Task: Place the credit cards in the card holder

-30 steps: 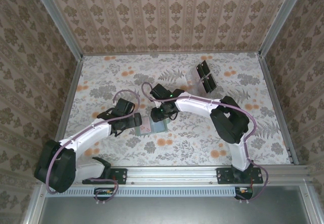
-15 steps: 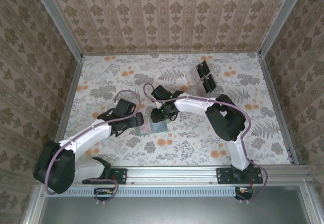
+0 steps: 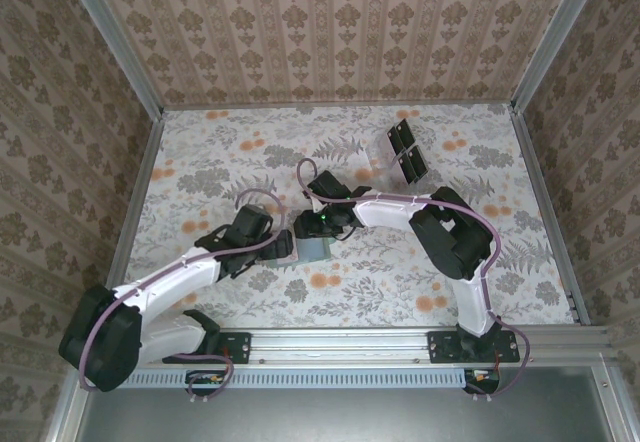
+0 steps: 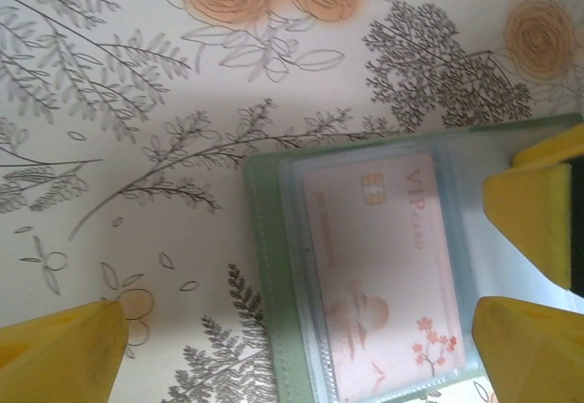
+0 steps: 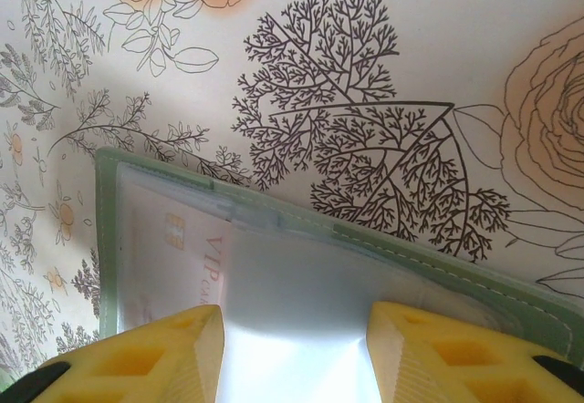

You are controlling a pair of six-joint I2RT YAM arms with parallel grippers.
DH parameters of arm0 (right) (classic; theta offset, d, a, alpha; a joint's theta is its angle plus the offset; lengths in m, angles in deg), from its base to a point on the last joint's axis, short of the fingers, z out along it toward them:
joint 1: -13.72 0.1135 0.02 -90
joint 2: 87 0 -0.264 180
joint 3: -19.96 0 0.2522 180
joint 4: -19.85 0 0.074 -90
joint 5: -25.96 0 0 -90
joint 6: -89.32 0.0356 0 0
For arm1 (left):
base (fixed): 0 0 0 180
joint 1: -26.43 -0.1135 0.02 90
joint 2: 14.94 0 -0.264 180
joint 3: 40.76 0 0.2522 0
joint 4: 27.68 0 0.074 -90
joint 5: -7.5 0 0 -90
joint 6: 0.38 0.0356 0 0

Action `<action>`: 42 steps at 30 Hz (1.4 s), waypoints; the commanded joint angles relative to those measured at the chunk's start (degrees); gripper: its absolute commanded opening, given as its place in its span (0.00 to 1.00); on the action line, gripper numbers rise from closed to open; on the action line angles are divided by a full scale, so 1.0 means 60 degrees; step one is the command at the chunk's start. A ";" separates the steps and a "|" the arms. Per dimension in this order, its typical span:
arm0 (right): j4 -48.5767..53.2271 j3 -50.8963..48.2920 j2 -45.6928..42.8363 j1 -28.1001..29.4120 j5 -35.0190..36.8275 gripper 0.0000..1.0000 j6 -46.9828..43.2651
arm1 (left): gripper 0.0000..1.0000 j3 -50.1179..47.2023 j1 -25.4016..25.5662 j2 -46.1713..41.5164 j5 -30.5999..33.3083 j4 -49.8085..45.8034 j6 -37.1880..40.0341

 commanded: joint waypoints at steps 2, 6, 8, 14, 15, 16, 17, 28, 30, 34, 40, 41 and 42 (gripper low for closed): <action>0.0458 -0.0259 0.0242 0.0095 -0.0169 0.49 0.0280 | 1.00 -0.0146 0.0329 -0.0113 -0.0171 0.0589 0.0130; 0.0209 -0.0302 0.0320 0.0091 -0.0316 0.49 0.0569 | 1.00 -0.0198 0.0727 -0.0096 -0.0043 0.0770 0.0200; 0.0070 -0.0341 0.0328 0.0091 -0.0376 0.49 0.0709 | 1.00 -0.0248 0.0889 -0.0094 0.0001 0.0841 0.0229; -0.0136 -0.0402 0.0304 0.0078 -0.0488 0.49 0.0959 | 1.00 -0.0287 0.1249 0.0149 0.0169 0.1092 0.0260; -0.0159 -0.0412 0.0313 0.0073 -0.0507 0.49 0.0990 | 1.00 -0.0258 0.1275 0.0219 0.0203 0.1121 0.0275; -0.0198 -0.0423 0.0300 0.0068 -0.0533 0.49 0.1028 | 1.00 -0.0224 0.1323 0.0339 0.0227 0.1162 0.0292; -0.0231 -0.0432 0.0286 0.0058 -0.0549 0.49 0.1060 | 1.00 -0.0168 0.1364 0.0457 0.0266 0.1194 0.0315; -0.0343 -0.0536 0.0277 0.0067 -0.0593 0.49 0.1168 | 1.00 0.0394 0.1554 0.1631 0.0913 0.1273 0.0464; -0.0378 -0.0562 0.0280 0.0050 -0.0603 0.50 0.1164 | 1.00 0.0445 0.1560 0.1781 0.1022 0.1202 0.0464; -0.0409 -0.0595 0.0229 0.0014 -0.0646 0.50 0.1183 | 1.00 0.0476 0.1580 0.2044 0.1251 0.0934 0.0385; -0.0570 -0.0722 -0.0163 -0.0175 -0.0728 0.54 0.1205 | 1.00 0.0364 0.1591 0.2332 0.1401 0.0860 0.0263; -0.0631 -0.0787 -0.0303 -0.0221 -0.0728 0.56 0.1212 | 1.00 0.0322 0.1591 0.2351 0.1426 0.0856 0.0219; -0.0671 -0.0839 -0.0436 -0.0251 -0.0729 0.56 0.1219 | 1.00 0.0306 0.1591 0.2366 0.1448 0.0859 0.0195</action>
